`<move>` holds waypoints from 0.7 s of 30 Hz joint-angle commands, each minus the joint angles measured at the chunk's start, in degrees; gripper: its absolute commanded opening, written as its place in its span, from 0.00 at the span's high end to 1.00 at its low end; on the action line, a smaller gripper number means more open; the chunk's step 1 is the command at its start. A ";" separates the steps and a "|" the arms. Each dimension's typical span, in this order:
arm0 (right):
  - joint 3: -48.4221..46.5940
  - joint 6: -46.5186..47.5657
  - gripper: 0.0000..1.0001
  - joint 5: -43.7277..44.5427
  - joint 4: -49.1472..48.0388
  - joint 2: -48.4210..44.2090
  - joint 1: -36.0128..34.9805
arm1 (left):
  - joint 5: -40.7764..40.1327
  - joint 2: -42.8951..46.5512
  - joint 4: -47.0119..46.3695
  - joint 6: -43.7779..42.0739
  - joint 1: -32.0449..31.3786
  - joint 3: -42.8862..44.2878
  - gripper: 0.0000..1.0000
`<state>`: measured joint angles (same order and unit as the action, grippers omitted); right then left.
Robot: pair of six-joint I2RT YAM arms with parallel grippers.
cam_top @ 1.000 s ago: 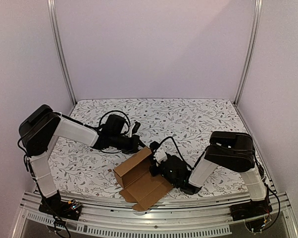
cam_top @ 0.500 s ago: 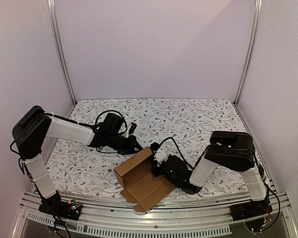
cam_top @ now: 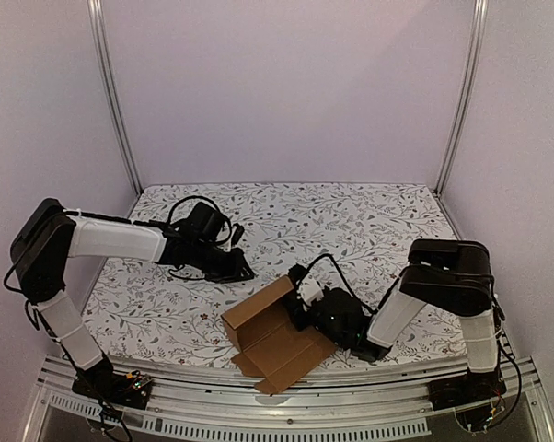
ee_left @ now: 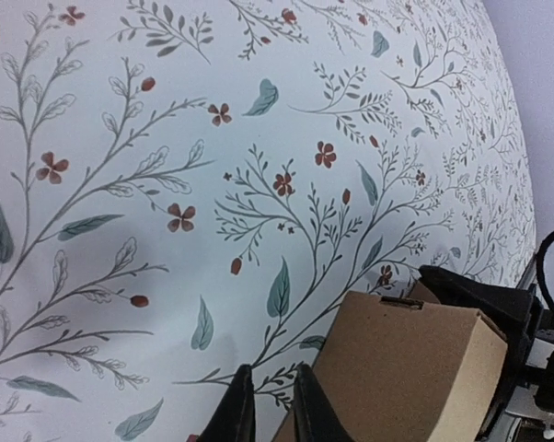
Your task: Fold the paper box
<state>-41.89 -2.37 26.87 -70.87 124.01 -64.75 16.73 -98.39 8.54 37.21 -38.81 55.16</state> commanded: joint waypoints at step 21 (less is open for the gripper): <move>7.08 1.76 0.36 -6.19 16.29 -17.25 0.27 | -7.89 6.28 13.63 -6.14 1.01 8.03 0.79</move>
<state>-35.79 -1.15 20.60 -59.20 109.43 -64.75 9.61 -93.27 20.27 32.40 -38.54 61.80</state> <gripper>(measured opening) 0.621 0.206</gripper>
